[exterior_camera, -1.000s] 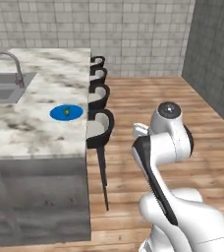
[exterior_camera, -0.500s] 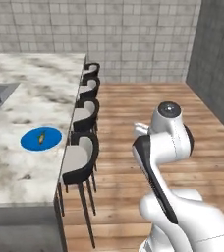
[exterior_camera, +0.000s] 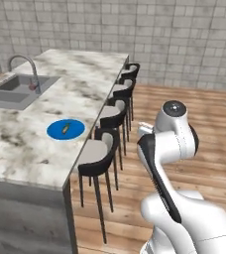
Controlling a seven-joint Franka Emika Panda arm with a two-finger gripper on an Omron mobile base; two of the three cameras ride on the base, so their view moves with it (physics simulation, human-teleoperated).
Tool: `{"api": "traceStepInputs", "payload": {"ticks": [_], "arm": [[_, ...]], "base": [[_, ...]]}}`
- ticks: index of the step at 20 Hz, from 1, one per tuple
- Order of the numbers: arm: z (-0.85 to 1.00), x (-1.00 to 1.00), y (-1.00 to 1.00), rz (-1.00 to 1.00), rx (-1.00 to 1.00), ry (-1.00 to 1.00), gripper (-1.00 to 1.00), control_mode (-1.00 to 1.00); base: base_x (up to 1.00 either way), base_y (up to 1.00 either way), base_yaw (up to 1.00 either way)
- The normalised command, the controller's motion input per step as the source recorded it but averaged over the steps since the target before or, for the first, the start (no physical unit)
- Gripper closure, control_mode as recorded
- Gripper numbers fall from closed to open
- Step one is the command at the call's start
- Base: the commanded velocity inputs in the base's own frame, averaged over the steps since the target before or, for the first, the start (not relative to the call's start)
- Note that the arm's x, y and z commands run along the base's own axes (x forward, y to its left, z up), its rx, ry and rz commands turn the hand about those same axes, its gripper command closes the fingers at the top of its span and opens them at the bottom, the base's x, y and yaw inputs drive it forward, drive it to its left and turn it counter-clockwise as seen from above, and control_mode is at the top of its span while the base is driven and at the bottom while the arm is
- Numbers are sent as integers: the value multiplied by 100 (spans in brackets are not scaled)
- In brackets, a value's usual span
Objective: Take the lemon wedge from the fridge and place it on the plate with fish on the dining counter.
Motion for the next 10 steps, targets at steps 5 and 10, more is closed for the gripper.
{"api": "traceStepInputs", "payload": {"ticks": [5, 10], "arm": [[0, 0, 0, 0, 0, 0, 100, 100], [0, 0, 0, 0, 0, 0, 100, 100]], "base": [[8, 0, 45], [47, 0, 31]]}}
